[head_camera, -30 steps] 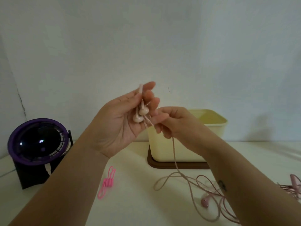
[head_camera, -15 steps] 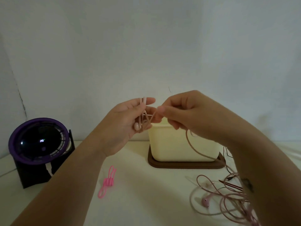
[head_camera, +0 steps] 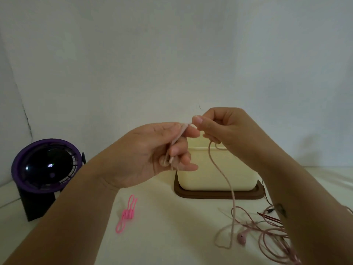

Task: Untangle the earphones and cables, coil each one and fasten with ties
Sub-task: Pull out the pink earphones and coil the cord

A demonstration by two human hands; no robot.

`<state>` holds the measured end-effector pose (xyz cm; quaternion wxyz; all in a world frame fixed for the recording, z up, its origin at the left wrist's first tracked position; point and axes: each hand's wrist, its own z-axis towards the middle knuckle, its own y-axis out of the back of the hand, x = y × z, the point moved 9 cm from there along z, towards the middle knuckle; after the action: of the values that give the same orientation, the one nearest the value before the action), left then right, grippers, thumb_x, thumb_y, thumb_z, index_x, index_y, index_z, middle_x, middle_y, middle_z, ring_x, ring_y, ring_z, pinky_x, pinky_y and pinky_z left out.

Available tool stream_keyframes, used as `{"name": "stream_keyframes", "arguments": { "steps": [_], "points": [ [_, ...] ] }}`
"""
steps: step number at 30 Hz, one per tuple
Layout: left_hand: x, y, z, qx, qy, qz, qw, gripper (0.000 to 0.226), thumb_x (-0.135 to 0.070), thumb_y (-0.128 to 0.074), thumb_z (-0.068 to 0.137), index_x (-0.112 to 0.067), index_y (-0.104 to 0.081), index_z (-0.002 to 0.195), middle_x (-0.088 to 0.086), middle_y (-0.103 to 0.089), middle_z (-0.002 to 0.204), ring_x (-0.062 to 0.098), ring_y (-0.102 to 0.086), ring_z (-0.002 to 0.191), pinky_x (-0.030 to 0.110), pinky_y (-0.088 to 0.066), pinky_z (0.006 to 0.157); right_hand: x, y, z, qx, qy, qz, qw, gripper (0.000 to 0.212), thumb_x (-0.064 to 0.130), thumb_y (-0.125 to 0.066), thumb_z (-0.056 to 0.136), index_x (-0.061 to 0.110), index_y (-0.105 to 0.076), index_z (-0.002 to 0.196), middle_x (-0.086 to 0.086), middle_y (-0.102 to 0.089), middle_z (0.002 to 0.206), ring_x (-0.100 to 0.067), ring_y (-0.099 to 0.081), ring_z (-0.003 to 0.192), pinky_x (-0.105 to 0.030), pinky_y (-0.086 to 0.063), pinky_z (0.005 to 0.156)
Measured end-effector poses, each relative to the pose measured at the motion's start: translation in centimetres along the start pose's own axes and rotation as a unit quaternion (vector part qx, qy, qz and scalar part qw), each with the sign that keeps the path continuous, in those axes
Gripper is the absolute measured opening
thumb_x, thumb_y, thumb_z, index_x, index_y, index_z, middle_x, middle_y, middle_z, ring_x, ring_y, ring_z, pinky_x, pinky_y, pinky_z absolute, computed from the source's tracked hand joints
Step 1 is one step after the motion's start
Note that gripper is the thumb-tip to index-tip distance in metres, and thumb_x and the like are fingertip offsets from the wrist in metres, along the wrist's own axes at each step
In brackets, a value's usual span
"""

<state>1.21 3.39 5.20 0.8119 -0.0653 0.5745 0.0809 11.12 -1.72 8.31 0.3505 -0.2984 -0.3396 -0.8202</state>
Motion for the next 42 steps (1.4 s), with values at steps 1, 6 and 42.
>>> {"name": "stream_keyframes", "arguments": {
  "steps": [1, 6, 42],
  "points": [
    [-0.3, -0.4, 0.0, 0.033, -0.012, -0.053, 0.998, 0.027, -0.024, -0.048, 0.093, -0.011, -0.071, 0.096, -0.003, -0.053, 0.06, 0.011, -0.062, 0.063, 0.047, -0.053, 0.088, -0.4, -0.3, 0.0, 0.012, -0.002, 0.013, 1.0, 0.032, 0.055, -0.062, 0.067, 0.024, -0.062, 0.06, 0.007, -0.046, 0.051, -0.011, -0.042, 0.054, -0.04, -0.05, 0.064],
    [-1.7, 0.7, 0.5, 0.083, -0.053, -0.298, 0.949, 0.032, -0.017, -0.04, 0.101, 0.004, -0.058, 0.118, 0.01, -0.063, 0.08, 0.022, -0.066, 0.086, 0.05, -0.033, 0.11, -1.2, -3.2, -0.2, 0.101, -0.016, 0.024, 0.994, 0.022, 0.029, -0.06, 0.087, 0.009, -0.066, 0.082, -0.001, -0.057, 0.063, -0.011, -0.054, 0.062, -0.019, -0.053, 0.067],
    [-0.9, 1.6, 0.9, -0.042, -0.064, -0.27, 0.96, 0.036, -0.021, -0.043, 0.095, 0.001, -0.06, 0.117, 0.006, -0.07, 0.088, 0.017, -0.069, 0.083, 0.048, -0.05, 0.092, -2.5, -4.7, -0.4, 0.142, -0.051, -0.122, 0.981, 0.027, 0.019, -0.046, 0.098, 0.03, -0.064, 0.082, 0.011, -0.063, 0.068, -0.003, -0.057, 0.067, -0.019, -0.047, 0.065]
  ]
}}
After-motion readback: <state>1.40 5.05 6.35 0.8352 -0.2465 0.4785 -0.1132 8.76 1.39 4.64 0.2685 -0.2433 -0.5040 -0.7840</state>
